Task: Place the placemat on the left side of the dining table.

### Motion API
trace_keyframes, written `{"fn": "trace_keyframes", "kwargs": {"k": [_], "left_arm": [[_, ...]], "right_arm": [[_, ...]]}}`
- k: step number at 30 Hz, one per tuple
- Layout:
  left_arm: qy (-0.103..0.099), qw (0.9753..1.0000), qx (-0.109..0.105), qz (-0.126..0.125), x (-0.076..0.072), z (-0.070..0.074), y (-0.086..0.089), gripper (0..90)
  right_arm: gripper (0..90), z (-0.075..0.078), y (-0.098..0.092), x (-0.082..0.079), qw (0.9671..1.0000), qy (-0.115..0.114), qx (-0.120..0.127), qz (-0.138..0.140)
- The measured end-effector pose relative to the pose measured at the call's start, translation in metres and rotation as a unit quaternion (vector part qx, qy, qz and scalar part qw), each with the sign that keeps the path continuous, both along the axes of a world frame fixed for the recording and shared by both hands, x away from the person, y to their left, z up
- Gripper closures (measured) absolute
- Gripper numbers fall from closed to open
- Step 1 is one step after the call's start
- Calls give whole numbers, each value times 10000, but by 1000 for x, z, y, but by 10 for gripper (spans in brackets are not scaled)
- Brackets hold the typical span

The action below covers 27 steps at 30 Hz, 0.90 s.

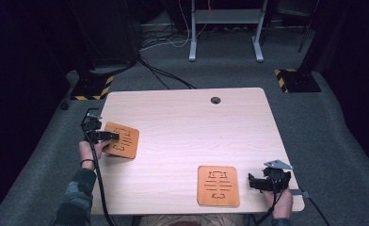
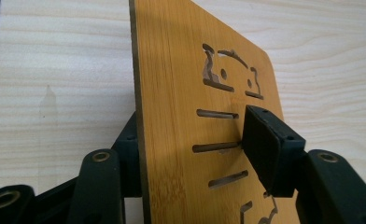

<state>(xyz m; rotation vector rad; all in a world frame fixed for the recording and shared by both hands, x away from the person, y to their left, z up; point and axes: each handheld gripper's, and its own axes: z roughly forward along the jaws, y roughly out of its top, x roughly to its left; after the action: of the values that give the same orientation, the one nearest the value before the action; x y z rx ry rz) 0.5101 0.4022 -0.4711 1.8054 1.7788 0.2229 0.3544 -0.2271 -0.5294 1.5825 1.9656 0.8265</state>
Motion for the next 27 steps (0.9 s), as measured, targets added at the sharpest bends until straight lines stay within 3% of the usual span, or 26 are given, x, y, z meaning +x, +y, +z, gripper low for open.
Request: {"fn": "trace_keyframes", "kwargs": {"k": [10,21,27], "left_arm": [[22,9999,-136,30,0,-5,6,438],[83,9999,-33,50,1,-8,7,405],[112,9999,-80,53,2,-12,10,393]], "right_arm": [[0,0,0,0,10000,-5,-5,4],[0,0,0,0,10000,-7,-4,5],[0,0,0,0,10000,9,0,-18]]}}
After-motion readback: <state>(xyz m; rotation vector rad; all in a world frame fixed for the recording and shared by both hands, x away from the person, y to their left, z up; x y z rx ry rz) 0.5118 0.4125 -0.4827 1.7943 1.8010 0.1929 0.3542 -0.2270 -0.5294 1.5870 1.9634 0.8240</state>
